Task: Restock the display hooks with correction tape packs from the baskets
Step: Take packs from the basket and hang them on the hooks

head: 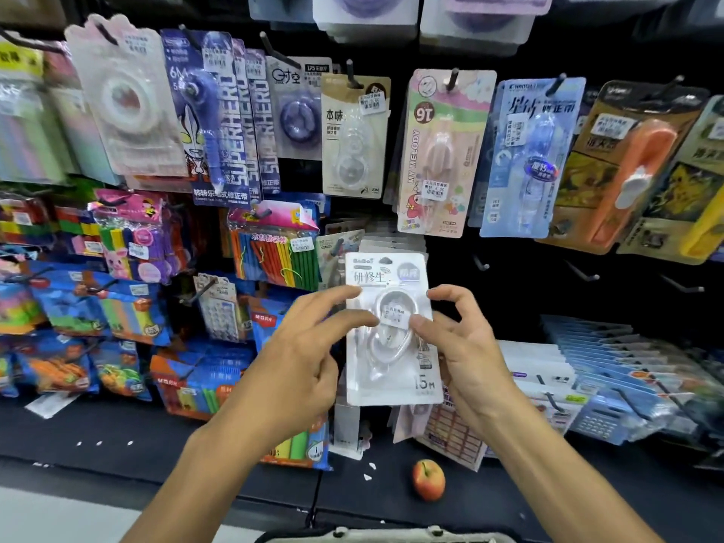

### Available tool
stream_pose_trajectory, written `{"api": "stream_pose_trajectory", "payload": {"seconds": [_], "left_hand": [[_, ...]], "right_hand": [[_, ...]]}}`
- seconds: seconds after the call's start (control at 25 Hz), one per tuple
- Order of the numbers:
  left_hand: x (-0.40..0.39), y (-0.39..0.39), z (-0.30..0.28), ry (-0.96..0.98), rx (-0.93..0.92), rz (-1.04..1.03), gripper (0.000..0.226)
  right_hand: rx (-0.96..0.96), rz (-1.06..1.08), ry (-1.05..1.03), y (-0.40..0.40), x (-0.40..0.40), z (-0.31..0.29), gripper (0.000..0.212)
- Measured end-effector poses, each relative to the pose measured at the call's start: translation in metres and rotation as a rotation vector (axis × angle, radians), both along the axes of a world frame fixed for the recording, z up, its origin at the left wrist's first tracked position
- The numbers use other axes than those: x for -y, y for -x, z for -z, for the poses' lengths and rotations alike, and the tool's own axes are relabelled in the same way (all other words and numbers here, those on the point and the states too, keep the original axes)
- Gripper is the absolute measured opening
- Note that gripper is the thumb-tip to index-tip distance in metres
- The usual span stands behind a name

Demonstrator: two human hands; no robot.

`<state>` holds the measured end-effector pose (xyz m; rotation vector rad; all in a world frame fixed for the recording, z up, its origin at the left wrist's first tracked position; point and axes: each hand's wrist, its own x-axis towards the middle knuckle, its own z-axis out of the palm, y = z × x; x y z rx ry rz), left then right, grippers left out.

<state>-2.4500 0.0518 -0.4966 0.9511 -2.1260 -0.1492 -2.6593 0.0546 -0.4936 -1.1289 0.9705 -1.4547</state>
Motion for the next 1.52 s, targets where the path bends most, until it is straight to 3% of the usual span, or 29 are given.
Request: {"api": "stream_pose_trajectory", "payload": {"seconds": [0.16, 0.28, 0.56, 0.88, 1.08, 1.24, 1.36, 1.44, 1.52], "left_hand": [[0.009, -0.001, 0.006, -0.162, -0.018, -0.228, 0.059], [0.016, -0.002, 0.007, -0.166, -0.032, -0.298, 0.057], [0.017, 0.011, 0.015, -0.289, 0.050, -0.296, 0.061], [0.014, 0.007, 0.018, -0.349, 0.114, -0.297, 0.064], [0.007, 0.008, 0.029, -0.407, 0.193, -0.295, 0.069], [0.006, 0.005, 0.055, -0.589, 0.301, -0.292, 0.070], [-0.016, 0.011, 0.111, -0.768, 0.532, -0.157, 0.059], [-0.042, 0.011, 0.167, -0.937, 0.799, 0.003, 0.055], [-0.070, 0.000, 0.216, -1.141, 0.957, 0.074, 0.057]], "right_hand": [[-0.283, 0.231, 0.007, -0.002, 0.014, 0.007, 0.028], [-0.531, 0.371, 0.057, -0.008, 0.032, 0.014, 0.030], [-0.829, 0.314, 0.059, -0.017, 0.088, 0.015, 0.040], [-0.762, 0.430, 0.065, 0.000, 0.077, 0.025, 0.047], [-0.748, 0.326, 0.015, 0.008, 0.073, 0.030, 0.062], [-0.628, 0.381, -0.098, 0.012, 0.033, 0.088, 0.039], [-0.699, 0.171, -0.364, 0.016, -0.024, 0.186, 0.021], [-1.044, -0.131, -0.528, 0.029, -0.062, 0.240, 0.014], [-1.351, -0.345, -0.580, 0.046, -0.096, 0.279, 0.029]]}}
